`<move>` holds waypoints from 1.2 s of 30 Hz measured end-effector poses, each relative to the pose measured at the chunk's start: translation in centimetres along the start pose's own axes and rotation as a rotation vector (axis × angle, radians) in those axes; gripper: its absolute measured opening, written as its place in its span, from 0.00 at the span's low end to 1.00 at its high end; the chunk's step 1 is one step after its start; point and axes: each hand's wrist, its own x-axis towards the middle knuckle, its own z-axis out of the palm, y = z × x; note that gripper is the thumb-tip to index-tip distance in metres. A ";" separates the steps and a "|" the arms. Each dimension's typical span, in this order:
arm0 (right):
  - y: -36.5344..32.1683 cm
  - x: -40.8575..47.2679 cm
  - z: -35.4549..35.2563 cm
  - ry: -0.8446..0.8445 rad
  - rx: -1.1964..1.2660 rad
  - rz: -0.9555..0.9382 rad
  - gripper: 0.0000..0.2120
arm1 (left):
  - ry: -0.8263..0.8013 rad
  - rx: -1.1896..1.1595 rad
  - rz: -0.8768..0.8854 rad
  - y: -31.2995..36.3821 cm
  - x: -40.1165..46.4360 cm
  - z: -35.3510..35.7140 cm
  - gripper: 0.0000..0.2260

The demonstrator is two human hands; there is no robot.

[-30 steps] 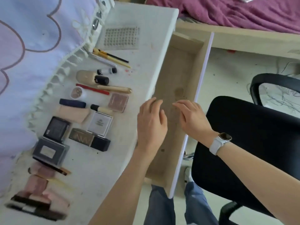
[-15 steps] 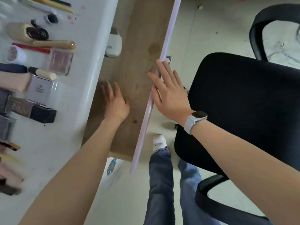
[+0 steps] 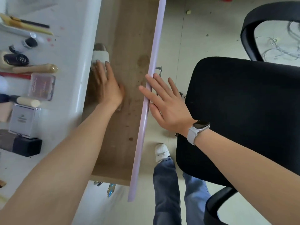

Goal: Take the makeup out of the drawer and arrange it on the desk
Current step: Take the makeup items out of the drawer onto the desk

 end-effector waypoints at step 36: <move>3.6 3.7 0.1 0.087 0.148 0.095 0.25 | 0.117 0.198 -0.197 0.8 7.8 1.8 0.35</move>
